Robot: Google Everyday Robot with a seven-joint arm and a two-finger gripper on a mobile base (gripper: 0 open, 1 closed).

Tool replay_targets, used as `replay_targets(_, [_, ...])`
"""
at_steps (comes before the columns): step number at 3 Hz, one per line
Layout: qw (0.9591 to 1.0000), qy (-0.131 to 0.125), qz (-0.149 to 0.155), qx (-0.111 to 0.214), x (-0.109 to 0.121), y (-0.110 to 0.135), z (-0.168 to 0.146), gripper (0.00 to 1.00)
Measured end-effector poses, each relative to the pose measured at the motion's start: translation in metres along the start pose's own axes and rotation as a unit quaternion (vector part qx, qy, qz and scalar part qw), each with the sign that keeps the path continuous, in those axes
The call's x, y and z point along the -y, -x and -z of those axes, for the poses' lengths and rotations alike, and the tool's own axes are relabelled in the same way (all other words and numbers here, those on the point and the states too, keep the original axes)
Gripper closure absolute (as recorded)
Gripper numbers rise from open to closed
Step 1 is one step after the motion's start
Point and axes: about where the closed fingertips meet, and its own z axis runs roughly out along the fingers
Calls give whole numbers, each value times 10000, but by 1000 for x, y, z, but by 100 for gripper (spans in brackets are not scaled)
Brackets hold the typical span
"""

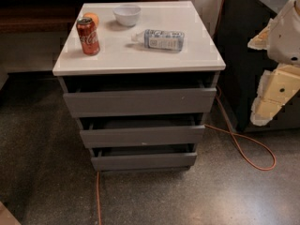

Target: Place coke can into middle drawer

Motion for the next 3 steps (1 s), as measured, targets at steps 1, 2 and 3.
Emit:
replay_targets(1, [10000,-19,-6,5,0,1,-2,0])
replay_targets(2, [9999,-124,-42,32,-2,8,-19,0])
replay_targets(3, [9997,-105,163,155,-11,26,-68,0])
